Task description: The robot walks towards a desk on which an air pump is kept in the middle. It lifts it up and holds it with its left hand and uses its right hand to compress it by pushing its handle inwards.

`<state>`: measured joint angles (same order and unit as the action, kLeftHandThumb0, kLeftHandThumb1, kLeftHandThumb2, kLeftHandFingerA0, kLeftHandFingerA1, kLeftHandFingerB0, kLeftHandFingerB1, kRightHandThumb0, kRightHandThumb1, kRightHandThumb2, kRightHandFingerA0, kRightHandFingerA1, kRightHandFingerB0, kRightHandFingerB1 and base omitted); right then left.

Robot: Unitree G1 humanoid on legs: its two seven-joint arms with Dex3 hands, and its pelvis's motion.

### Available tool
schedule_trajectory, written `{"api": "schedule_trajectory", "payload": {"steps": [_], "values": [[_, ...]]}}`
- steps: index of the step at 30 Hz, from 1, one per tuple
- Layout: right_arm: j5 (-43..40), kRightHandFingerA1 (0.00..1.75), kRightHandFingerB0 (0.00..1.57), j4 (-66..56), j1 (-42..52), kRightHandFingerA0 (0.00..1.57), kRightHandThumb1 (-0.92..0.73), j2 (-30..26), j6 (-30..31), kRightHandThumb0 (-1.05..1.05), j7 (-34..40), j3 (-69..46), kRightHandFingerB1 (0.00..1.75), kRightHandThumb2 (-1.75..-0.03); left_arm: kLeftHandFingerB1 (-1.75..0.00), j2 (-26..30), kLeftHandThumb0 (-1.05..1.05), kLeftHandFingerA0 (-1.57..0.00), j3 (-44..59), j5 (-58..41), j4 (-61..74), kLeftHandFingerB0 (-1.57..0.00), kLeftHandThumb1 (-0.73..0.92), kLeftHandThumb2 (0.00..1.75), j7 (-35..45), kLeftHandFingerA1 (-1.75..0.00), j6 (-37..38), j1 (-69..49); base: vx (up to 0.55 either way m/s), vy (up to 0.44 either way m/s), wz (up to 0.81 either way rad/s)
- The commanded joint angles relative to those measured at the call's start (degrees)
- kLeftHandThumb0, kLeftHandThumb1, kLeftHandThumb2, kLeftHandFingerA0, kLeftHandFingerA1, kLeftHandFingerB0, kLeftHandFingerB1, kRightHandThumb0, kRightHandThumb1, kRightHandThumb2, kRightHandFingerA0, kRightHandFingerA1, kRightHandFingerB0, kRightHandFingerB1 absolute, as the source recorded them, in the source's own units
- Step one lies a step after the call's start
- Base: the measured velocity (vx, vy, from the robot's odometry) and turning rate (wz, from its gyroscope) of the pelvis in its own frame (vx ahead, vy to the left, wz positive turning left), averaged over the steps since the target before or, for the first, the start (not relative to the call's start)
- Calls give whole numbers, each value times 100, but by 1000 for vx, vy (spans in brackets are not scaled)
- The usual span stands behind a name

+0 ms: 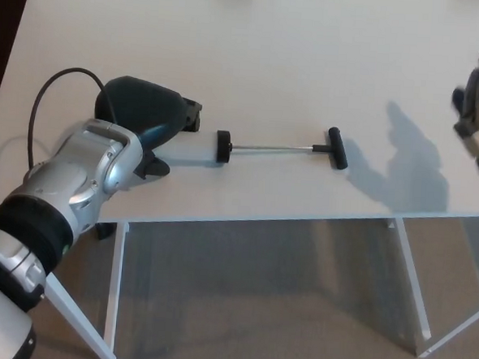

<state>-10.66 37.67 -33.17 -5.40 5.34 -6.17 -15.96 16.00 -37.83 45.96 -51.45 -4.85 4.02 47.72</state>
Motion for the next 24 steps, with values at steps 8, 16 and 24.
{"api": "schedule_trajectory", "payload": {"steps": [8,16,24], "values": [[-616,36,9,1474,-386,9,-75,196,143,-85,-506,-438,29,-109,-59,198,-28,-76,384,-203,147,-78,67,59,442,-156,150,219,0,0,0],[-1056,27,8,1311,-454,13,-91,353,330,-83,-893,-649,22,-69,-54,236,-28,-77,413,-175,263,-76,58,59,486,-151,164,171,0,0,0],[-1408,44,2,976,-500,12,-72,537,663,-84,-1055,-788,33,-110,-58,196,-25,-72,438,-209,266,-73,62,60,662,-152,126,150,0,0,0]]}}
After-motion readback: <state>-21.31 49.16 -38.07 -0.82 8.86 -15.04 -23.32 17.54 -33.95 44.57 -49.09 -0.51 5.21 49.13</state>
